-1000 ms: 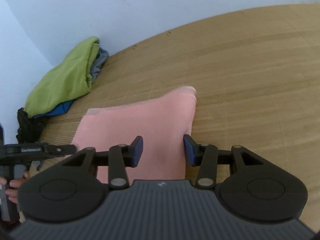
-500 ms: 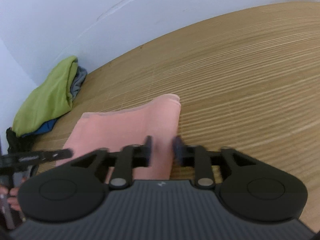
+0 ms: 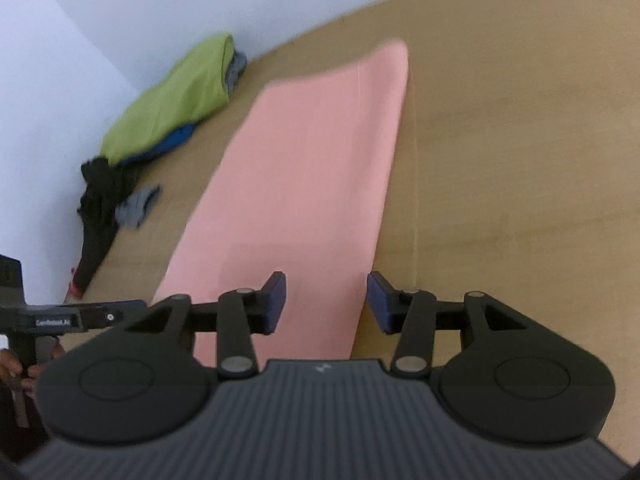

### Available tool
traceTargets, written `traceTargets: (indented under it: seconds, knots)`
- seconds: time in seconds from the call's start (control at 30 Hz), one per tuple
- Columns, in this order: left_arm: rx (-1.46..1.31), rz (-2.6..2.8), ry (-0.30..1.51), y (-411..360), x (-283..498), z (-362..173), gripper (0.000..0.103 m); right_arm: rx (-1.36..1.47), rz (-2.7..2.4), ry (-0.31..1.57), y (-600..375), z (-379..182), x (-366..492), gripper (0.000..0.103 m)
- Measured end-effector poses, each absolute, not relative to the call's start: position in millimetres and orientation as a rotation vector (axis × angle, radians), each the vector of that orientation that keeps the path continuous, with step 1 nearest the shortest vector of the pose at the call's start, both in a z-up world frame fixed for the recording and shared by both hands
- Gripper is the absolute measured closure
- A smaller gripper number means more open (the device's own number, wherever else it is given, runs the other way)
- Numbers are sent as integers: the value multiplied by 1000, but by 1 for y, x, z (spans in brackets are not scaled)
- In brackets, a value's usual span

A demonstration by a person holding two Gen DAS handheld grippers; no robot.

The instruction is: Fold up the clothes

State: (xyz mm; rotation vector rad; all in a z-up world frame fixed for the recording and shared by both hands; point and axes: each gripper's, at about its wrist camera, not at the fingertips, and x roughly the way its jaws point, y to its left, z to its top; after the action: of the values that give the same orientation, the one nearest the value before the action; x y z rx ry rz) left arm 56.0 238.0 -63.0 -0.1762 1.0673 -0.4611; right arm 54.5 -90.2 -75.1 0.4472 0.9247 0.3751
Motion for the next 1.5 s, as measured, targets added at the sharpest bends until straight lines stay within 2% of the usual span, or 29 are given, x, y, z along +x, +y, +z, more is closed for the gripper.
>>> traceTargets:
  seconds: [0.23, 0.33, 0.4, 0.43, 0.53, 0.8, 0.83, 0.93, 1.13, 1.33, 1.5]
  knots:
    - [-35, -507, 1027, 232, 28, -62, 51, 564, 279, 941, -81, -77, 4, 54]
    - [4, -544, 996, 229, 20, -56, 51, 311, 320, 849, -60, -57, -15, 54]
    - [21, -566, 990, 221, 18, -56, 51, 9, 375, 775, -35, -48, -29, 47]
    - [28, -574, 988, 217, 19, -57, 51, -125, 404, 742, -22, -46, -35, 39]
    - [50, -593, 978, 206, 13, -59, 51, -358, 479, 679, 3, -49, -44, 32]
    - [201, -592, 897, 185, -6, -54, 51, -404, 507, 684, 15, -76, -20, 33]
    - [229, -587, 871, 182, -8, -52, 51, -391, 502, 680, 13, -76, -16, 38]
    - [288, -578, 804, 173, -12, -49, 50, -339, 505, 699, 8, -74, -5, 85]
    - [389, -602, 736, 153, -7, -47, 48, -291, 525, 697, 1, -59, 5, 87]
    - [609, -671, 640, 126, -9, -51, 48, -314, 561, 713, -1, -55, 12, 87]
    - [711, -749, 625, 106, 0, -65, 48, -319, 611, 713, -1, -53, 15, 87]
